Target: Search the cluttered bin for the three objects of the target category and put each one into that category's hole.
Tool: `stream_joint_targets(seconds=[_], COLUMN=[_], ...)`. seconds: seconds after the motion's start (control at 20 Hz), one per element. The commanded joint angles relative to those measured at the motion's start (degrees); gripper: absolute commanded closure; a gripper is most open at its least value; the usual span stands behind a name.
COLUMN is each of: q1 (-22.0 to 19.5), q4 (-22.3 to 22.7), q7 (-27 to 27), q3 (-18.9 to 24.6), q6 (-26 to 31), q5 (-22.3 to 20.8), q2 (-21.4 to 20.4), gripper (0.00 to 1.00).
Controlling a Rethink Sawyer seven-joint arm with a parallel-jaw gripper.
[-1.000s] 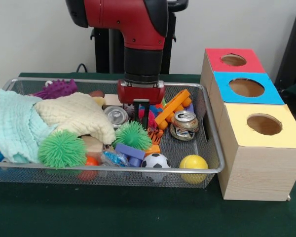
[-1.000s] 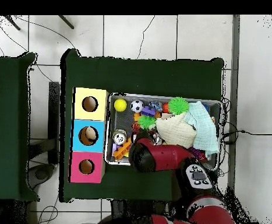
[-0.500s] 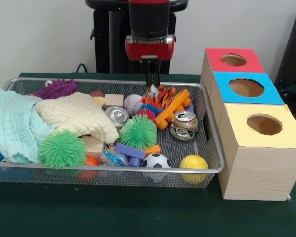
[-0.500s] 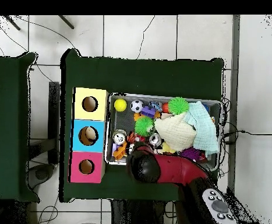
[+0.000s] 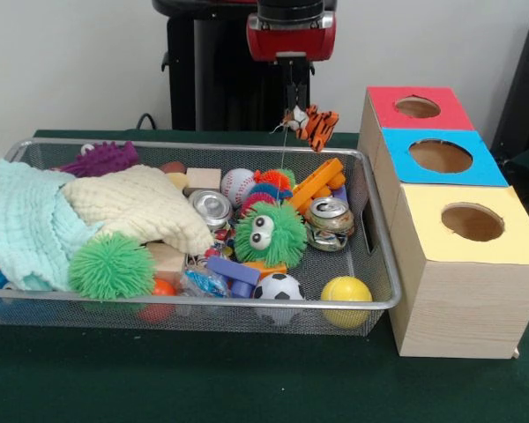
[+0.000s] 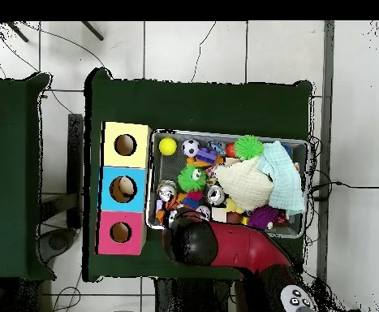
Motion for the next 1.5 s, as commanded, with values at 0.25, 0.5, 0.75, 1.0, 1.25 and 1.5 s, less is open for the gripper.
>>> stream_joint_targets(seconds=[0.25, 0.5, 0.75, 1.0, 1.25, 1.5], q1=[-0.28, 0.67, 0.60, 0.39, 3.88, 2.73], q4=[-9.34, -10.56, -11.85, -12.23, -13.30, -10.74], q7=[0.96, 2.27, 2.29, 2.49, 1.67, -2.38], q3=[-1.07, -2.28, -2.45, -2.06, -7.43, -8.00], q6=[-5.71, -6.33, -5.18, -4.15, 5.64, 20.20], q5=[-9.26, -11.03, -11.81, -11.88, -12.73, -9.05], q2=[8.81, 9.24, 9.72, 9.78, 4.66, -5.62], gripper=[1.00, 1.00, 1.00, 1.00, 1.00, 1.00])
